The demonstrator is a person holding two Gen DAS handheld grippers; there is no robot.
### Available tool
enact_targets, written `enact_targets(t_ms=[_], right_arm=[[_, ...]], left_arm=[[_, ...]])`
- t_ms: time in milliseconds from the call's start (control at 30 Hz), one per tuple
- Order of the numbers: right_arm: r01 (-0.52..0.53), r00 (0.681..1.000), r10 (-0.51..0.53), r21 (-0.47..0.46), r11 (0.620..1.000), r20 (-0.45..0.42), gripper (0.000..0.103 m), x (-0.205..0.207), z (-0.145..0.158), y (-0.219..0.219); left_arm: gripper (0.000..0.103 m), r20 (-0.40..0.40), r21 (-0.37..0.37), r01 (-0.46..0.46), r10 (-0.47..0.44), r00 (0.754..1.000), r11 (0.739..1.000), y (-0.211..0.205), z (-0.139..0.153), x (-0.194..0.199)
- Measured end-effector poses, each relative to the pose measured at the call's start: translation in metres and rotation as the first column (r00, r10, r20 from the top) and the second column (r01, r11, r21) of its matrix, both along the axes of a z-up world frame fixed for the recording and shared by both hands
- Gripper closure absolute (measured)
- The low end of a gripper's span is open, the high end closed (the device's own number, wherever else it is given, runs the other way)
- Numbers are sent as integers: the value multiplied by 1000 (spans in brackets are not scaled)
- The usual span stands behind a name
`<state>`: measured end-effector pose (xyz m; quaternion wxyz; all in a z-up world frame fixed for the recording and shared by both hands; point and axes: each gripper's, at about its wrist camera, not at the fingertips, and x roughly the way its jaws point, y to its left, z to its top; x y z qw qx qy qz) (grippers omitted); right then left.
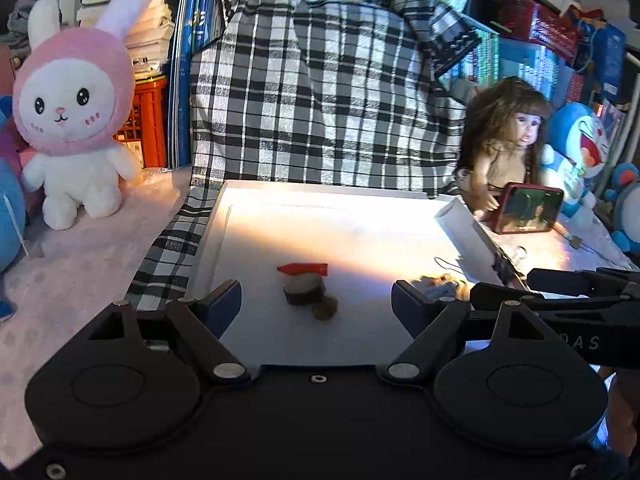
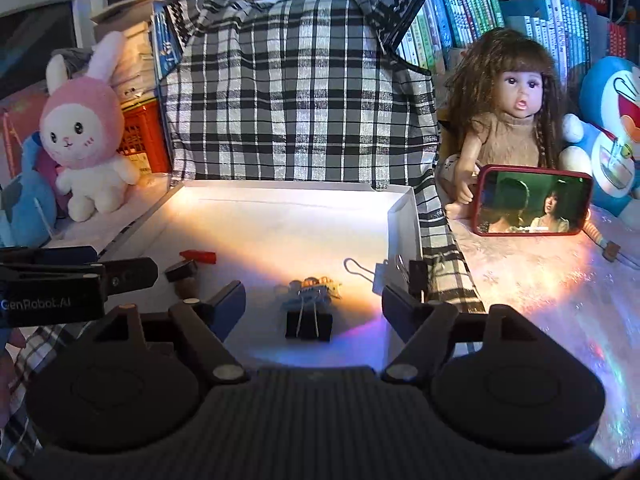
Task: Organize rigid objects
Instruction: 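Withdraw both tools from the box back toward the remaining objects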
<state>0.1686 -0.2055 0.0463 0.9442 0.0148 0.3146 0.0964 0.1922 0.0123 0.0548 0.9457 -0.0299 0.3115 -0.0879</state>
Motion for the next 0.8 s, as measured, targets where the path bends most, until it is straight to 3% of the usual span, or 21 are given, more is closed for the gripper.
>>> enact_targets(t_ms=[367,800], right_arm=[[-36,995,36,-3,999,96,13,-58,6,-5],[-24,991,26,-15,1000,134,7,-106,-8,-15]], left_arm=[[18,84,12,10,-10,996,1000,-9,-4,-69],[17,94,14,0,-1,996,1000,-8,-23,-124]])
